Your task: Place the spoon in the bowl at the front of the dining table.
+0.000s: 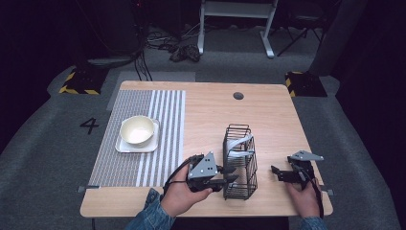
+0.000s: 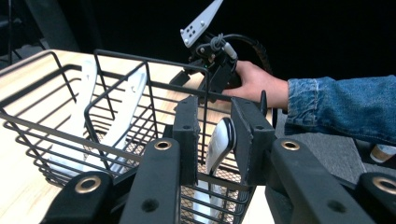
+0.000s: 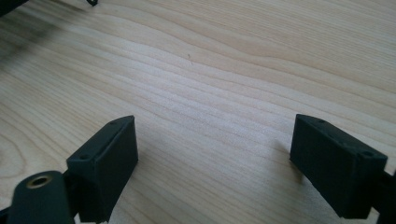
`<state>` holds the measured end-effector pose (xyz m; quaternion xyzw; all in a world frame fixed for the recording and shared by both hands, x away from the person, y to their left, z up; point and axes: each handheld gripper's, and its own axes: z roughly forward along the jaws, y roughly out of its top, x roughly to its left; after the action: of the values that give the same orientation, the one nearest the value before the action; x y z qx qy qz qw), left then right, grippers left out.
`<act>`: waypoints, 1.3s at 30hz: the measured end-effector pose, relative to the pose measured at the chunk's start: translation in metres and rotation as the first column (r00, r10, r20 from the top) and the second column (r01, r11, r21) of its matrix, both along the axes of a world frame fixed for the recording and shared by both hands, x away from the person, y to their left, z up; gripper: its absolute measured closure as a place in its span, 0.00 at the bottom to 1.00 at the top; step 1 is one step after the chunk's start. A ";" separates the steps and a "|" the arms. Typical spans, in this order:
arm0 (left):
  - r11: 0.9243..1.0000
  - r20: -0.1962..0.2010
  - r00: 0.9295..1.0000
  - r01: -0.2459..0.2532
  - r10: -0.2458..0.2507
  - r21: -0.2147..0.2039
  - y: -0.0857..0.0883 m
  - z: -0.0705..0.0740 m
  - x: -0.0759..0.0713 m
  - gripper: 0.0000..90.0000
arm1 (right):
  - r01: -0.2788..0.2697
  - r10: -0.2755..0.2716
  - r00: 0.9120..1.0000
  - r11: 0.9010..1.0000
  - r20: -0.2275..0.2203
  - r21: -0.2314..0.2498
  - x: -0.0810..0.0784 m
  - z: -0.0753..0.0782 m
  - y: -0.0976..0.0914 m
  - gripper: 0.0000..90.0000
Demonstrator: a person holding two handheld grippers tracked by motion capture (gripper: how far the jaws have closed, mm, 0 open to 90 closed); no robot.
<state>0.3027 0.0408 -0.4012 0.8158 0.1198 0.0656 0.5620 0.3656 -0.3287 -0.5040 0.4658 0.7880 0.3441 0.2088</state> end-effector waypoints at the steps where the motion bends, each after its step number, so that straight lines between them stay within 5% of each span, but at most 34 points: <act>1: 1.000 0.000 1.000 0.000 0.000 0.000 0.000 0.000 0.000 0.83 | 0.000 0.000 1.000 1.000 0.000 0.000 0.000 0.000 0.000 0.17; 16: 0.999 0.013 1.000 0.001 -0.001 0.055 -0.009 -0.013 0.002 0.91 | 0.000 0.000 1.000 1.000 0.000 0.000 0.000 0.000 0.000 0.17; 24: 0.999 0.026 0.999 -0.031 0.030 0.040 -0.008 -0.014 0.006 0.94 | 0.001 -0.001 1.000 1.000 0.000 0.000 0.000 0.000 0.000 0.17; 39: 1.000 0.029 0.999 -0.017 0.016 0.017 -0.011 -0.003 0.011 0.94 | 0.001 -0.001 1.000 1.000 0.000 -0.001 0.000 0.000 0.000 0.17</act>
<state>0.3134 0.0294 -0.4046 0.8185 0.1178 0.0830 0.5561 0.3655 -0.3287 -0.5040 0.4661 0.7878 0.3439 0.2092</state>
